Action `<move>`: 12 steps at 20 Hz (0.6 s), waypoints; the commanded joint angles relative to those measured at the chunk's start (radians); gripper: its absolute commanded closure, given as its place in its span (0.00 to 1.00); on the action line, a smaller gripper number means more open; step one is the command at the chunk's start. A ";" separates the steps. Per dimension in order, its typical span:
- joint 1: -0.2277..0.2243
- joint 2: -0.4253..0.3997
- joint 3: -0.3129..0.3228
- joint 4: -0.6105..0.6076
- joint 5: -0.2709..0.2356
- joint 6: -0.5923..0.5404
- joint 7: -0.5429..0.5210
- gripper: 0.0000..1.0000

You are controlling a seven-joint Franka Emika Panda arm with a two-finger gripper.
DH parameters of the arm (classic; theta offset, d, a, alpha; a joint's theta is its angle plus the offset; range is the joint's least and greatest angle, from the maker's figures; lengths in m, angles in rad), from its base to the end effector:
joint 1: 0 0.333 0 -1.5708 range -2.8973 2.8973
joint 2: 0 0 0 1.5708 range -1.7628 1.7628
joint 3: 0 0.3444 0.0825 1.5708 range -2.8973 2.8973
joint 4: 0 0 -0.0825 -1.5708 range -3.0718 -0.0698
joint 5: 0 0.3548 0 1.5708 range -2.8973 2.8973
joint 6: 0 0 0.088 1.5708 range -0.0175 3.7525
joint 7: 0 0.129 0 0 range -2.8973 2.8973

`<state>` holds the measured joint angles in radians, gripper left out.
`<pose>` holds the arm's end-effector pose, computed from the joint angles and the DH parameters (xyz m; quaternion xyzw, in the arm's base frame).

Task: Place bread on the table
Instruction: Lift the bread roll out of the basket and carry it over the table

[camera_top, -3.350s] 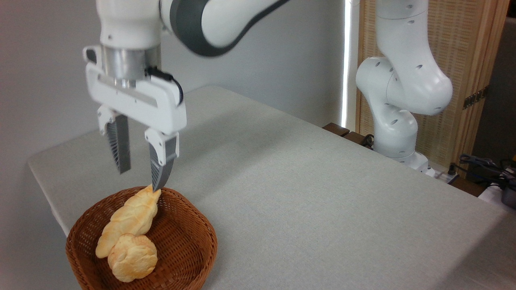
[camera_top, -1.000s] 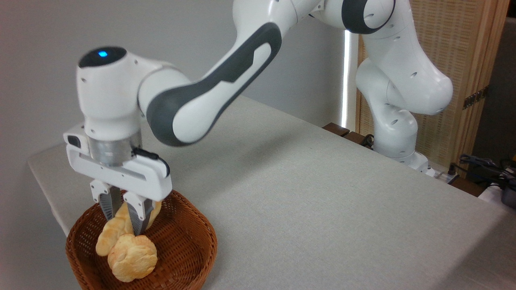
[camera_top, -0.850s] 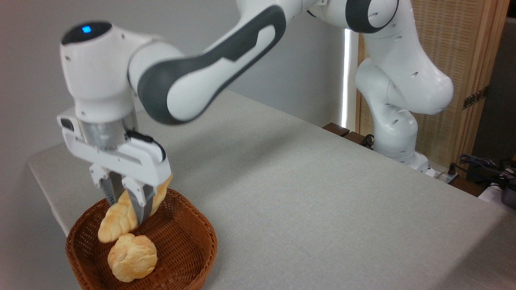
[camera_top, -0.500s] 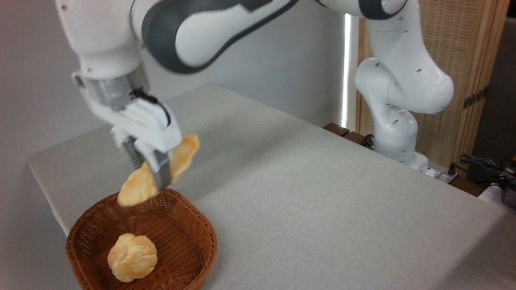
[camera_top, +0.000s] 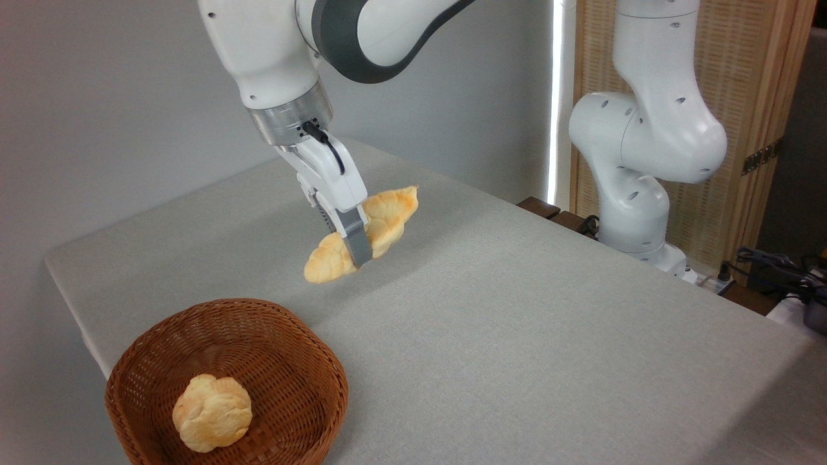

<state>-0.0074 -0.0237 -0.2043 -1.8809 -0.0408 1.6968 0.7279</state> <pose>0.4919 -0.1115 0.5166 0.8906 -0.4472 -0.0732 0.0375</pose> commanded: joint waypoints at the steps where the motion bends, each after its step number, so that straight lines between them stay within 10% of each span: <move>1: -0.029 -0.087 0.008 -0.132 0.050 0.155 0.015 0.00; 12: -0.069 -0.081 0.006 -0.179 0.114 0.208 0.010 0.00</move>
<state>-0.0726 -0.0847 -0.2054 -2.0394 0.0590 1.8834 0.7280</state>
